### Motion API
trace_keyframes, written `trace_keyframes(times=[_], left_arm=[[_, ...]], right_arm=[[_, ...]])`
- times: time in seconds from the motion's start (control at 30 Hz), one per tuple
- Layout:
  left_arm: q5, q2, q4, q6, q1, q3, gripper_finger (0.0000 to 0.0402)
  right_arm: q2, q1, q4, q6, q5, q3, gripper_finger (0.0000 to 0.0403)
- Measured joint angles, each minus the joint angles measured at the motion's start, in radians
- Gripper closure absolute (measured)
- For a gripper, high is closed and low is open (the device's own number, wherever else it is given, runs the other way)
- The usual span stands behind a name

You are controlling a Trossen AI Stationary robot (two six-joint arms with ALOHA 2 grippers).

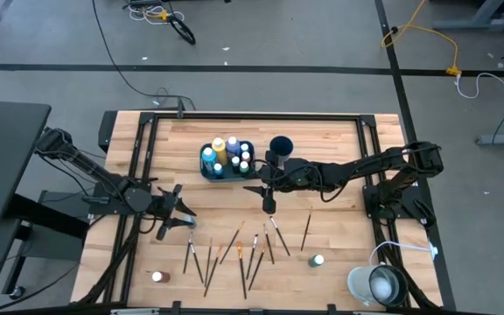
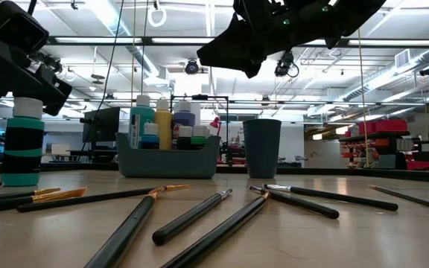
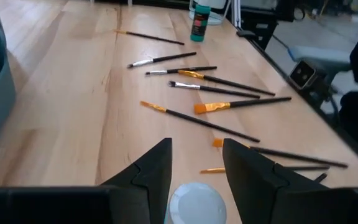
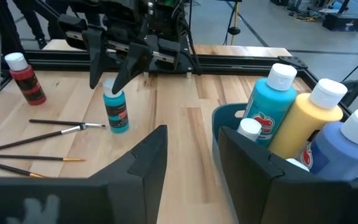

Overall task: Pick & Place Paint Supplies
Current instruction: Put the small light blue paint bottle into the blue bin

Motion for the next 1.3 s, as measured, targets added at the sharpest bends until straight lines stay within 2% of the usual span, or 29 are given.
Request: trace_keyframes(times=[0.43,0.63,0.9,1.1,1.3], left_arm=[[-0.007,0.0,-0.004,-0.026,0.0,0.0,0.0248],[-0.047,0.0,-0.005,-0.01,0.0,0.0,0.0218],[0.002,0.0,-0.011,0.014,0.0,0.001,0.0181],[-0.006,0.001,-0.099,-0.013,0.0,0.002,0.0181],[0.002,0.001,-0.1,0.006,0.0,0.002,0.0188]], right_arm=[[0.0,0.0,0.0,-0.001,0.0,0.0,0.0254],[0.0,0.0,0.001,-0.002,0.0,0.0,0.0254],[0.0,0.0,0.0,-0.001,0.0,0.0,0.0254],[0.0,0.0,0.0,-0.001,0.0,0.0,0.0254],[0.0,0.0,0.0,-0.001,0.001,0.0,0.0254]])
